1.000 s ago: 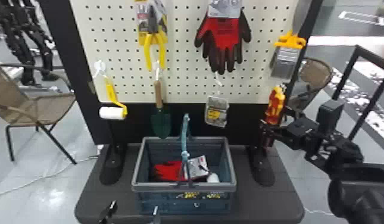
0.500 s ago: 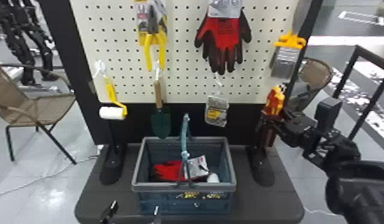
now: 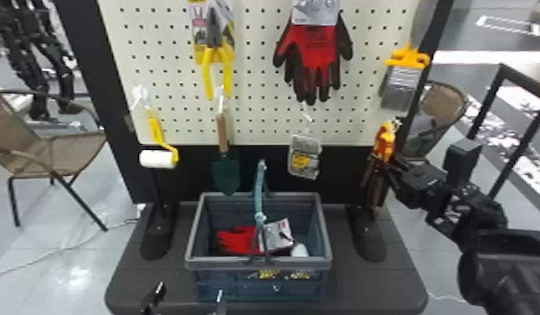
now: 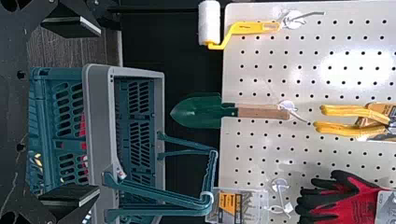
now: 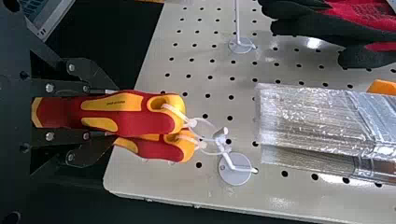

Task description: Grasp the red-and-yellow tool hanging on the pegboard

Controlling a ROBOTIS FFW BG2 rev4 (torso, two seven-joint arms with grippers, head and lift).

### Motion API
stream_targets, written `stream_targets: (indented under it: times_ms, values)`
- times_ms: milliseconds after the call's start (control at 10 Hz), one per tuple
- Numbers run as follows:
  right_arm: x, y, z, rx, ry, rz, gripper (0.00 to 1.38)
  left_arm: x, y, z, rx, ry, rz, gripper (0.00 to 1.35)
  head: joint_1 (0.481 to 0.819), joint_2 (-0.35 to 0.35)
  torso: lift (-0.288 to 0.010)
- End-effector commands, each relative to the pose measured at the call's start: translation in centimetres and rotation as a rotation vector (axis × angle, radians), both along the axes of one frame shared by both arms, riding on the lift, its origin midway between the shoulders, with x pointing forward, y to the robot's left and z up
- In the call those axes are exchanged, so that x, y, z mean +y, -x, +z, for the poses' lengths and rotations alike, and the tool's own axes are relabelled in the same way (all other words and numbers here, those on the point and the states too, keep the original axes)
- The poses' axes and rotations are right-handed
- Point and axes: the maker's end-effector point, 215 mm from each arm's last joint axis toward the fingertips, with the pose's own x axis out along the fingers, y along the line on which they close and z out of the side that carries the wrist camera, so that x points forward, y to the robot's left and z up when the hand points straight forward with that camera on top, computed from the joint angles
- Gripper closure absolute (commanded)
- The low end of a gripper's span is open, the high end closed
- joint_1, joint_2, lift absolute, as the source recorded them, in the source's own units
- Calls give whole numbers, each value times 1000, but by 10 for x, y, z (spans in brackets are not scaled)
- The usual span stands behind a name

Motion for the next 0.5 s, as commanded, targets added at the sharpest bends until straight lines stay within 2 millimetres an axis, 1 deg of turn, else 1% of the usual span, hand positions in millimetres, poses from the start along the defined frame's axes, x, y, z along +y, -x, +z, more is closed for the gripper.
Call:
stream_targets:
  times_ms: [0, 400]
  values:
    - [0, 0, 1, -1, -2, 0, 1292, 0, 0, 0, 0, 1, 0, 122, 549, 0, -100]
    - [0, 1, 1, -2, -9, 0, 1292, -1, 0, 0, 0, 1, 1, 122, 549, 0, -100]
